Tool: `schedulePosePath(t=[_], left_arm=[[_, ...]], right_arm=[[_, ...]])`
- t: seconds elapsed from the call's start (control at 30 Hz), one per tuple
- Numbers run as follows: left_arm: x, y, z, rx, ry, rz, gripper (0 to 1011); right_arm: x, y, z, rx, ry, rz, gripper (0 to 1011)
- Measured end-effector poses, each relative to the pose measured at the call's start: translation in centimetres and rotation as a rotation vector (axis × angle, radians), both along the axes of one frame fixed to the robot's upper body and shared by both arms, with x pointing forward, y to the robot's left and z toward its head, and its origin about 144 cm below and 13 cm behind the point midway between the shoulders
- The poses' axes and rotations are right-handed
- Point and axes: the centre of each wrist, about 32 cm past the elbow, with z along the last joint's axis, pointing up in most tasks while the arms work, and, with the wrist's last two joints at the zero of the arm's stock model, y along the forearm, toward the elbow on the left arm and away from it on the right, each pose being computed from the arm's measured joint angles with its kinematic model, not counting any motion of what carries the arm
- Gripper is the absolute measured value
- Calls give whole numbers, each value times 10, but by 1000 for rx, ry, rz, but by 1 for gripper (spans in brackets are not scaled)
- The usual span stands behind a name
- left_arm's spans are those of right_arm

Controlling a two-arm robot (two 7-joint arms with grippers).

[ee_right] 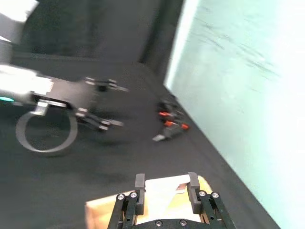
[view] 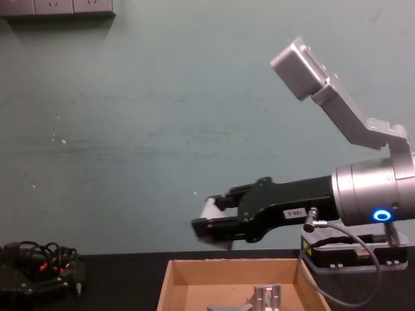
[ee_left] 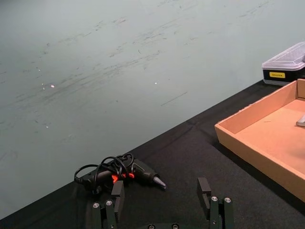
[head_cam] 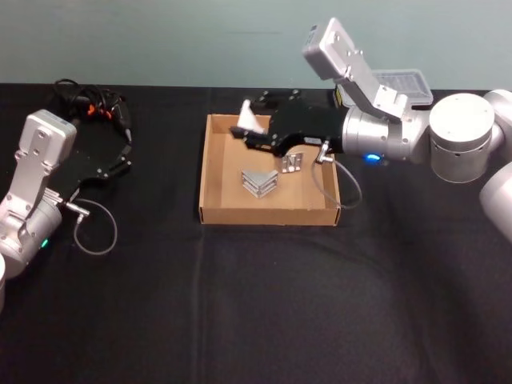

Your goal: Use one hand to pick up the angle iron from the table and place it into the box.

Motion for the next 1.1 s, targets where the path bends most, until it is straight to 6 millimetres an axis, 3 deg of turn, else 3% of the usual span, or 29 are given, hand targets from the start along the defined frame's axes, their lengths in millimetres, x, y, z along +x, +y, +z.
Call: schedulePosePath(t=[0.63,1.1], left_arm=[[0,0,0,0,0,0,1000],[0,0,0,0,0,0,1000]], right_arm=[[16,-23,-32,-70,59,-188,537],[25,-19,-41,-65,86,-189,537]])
